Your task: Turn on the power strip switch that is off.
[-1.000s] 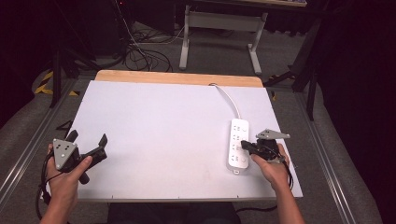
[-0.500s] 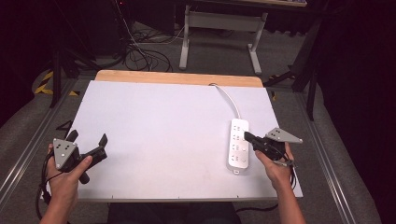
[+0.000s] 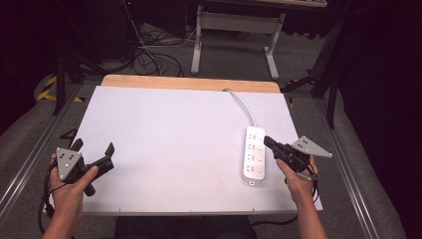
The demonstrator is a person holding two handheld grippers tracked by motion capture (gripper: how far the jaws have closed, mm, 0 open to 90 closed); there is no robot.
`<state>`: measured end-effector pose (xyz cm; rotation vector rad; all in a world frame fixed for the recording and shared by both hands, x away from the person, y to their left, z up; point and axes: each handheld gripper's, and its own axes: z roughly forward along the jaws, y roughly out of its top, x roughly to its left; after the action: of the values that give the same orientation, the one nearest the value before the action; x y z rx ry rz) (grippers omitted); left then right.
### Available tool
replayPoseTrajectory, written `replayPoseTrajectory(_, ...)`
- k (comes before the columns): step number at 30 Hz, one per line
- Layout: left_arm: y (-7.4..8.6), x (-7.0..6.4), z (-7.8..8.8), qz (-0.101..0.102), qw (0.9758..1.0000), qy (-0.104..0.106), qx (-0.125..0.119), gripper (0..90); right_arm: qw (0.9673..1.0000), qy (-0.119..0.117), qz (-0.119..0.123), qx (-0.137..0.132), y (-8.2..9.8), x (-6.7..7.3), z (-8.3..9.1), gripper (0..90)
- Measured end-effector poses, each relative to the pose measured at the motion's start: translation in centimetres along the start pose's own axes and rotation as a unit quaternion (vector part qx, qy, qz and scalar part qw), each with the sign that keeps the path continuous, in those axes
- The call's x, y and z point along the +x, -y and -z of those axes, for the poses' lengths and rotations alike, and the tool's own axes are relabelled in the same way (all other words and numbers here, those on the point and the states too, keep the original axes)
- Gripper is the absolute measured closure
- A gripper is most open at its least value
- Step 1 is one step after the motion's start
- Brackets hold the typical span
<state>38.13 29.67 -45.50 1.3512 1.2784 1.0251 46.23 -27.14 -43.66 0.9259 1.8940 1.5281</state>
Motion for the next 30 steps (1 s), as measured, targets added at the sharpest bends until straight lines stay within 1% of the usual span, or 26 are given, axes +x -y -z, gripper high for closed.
replayPoseTrajectory(10, 0.01, -0.08, -0.04, 0.001, 1.0, 0.002, 0.0, 6.4, 0.9999, 0.004, 0.007, -0.013, -0.15, -0.01, 0.44, 89.2)
replayPoseTrajectory(14, 0.0, -0.06, -0.03, 0.001, 1.0, 0.002, 0.0, 6.4, 0.9995, 0.001, 0.01, -0.029, -0.34, -0.07, 0.84, 89.5)
replayPoseTrajectory(20, -0.02, -0.09, -0.03, -0.003, 1.0, 0.002, 0.001, 6.4, 0.9993, -0.002, 0.015, -0.035, -0.37, 0.02, 0.95, 88.9)
replayPoseTrajectory(25, -0.02, -0.1, -0.05, -0.001, 1.0, 0.002, 0.001, 6.4, 0.9994, -0.004, 0.017, -0.029, -0.45, 0.1, 0.95, 83.7)
replayPoseTrajectory(28, -0.03, -0.12, -0.05, -0.003, 1.0, 0.002, 0.001, 6.5, 0.9992, -0.008, 0.022, -0.034, -0.55, 0.19, 0.98, 80.9)
replayPoseTrajectory(30, -0.03, -0.12, -0.05, -0.003, 1.0, 0.002, 0.002, 6.5, 0.9991, -0.01, 0.023, -0.035, -0.6, 0.27, 0.97, 77.3)
